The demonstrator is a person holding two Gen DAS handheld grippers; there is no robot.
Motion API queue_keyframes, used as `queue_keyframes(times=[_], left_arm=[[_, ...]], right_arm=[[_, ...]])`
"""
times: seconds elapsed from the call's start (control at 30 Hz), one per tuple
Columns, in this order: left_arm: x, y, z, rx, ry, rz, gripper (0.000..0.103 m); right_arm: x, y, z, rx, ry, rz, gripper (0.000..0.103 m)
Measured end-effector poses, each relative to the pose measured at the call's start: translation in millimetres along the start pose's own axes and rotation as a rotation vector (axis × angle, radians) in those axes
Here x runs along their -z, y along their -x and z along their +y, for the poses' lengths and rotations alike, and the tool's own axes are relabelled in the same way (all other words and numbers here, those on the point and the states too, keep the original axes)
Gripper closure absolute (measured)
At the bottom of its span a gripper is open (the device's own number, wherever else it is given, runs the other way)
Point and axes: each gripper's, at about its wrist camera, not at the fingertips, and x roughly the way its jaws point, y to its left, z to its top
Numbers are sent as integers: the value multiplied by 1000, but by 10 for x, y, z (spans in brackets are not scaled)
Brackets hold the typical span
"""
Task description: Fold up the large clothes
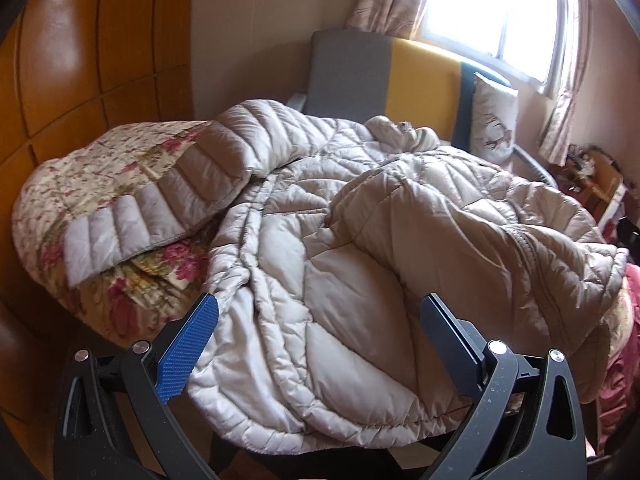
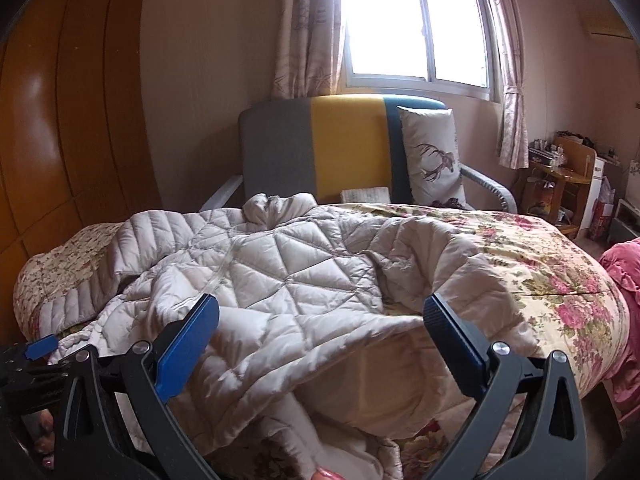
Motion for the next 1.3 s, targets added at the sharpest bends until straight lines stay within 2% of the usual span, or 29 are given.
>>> queue_keyframes(times=[0.07, 0.17, 0.3, 0.37, 0.43, 0.5, 0.57, 0.63, 0.7, 0.8, 0.93, 0.97, 1.0, 1.03, 1.07, 1.1, 1.13, 1.17, 1.2, 1.27, 1.3], left_arm=[[-22, -57, 65, 29, 34, 11, 3], [-45, -138, 163, 59, 91, 13, 3], [-91, -215, 213, 41, 103, -1, 3], [-115, -266, 188, 28, 66, -7, 3], [-128, -303, 183, 16, 37, -10, 3], [-129, -359, 175, -2, 10, -5, 3], [-122, -403, 193, -5, 10, 4, 3], [-116, -437, 233, -6, 23, 10, 3], [-108, -458, 263, -13, 32, 10, 3], [-107, -479, 274, -34, 16, 6, 3], [-113, -521, 271, -53, -8, 9, 3], [-116, -535, 284, -54, -2, 15, 3], [-114, -538, 296, -51, 7, 19, 3], [-115, -546, 315, -43, 20, 22, 3], [-108, -560, 353, -30, 46, 27, 3], [-98, -569, 375, -22, 62, 29, 3], [-92, -583, 410, -5, 86, 31, 3], [-87, -584, 426, 5, 99, 29, 3], [-80, -586, 439, 10, 109, 22, 3], [-77, -585, 432, 4, 108, 11, 3], [-82, -591, 415, -1, 96, 11, 3]], right_arm=[[-26, -47, -151, 56, -29, 7, 2], [-47, -160, -566, 122, -151, 56, 2], [40, -344, -1249, 310, -354, 161, 2], [116, -482, -1534, 413, -391, 243, 2], [216, -659, -1705, 443, -344, 363, 2], [346, -845, -1793, 421, -277, 471, 2], [466, -988, -1795, 437, -177, 506, 2], [538, -1168, -1793, 497, -54, 519, 2], [538, -1333, -1868, 593, 76, 481, 2], [455, -1578, -2124, 687, 156, 469, 2], [301, -1894, -2540, 786, 194, 477, 2], [224, -1876, -2626, 787, 166, 479, 2], [141, -1801, -2647, 752, 123, 454, 2], [59, -1675, -2651, 679, 66, 400, 2], [-11, -1491, -2621, 567, 8, 335, 2], [-44, -1381, -2578, 486, -20, 318, 2], [-45, -1308, -2542, 393, -48, 338, 2], [-4, -1256, -2513, 283, -85, 394, 2], [44, -1218, -2478, 208, -114, 440, 2], [196, -1131, -2427, 116, -156, 512, 2], [307, -1079, -2385, 114, -139, 549, 2]])
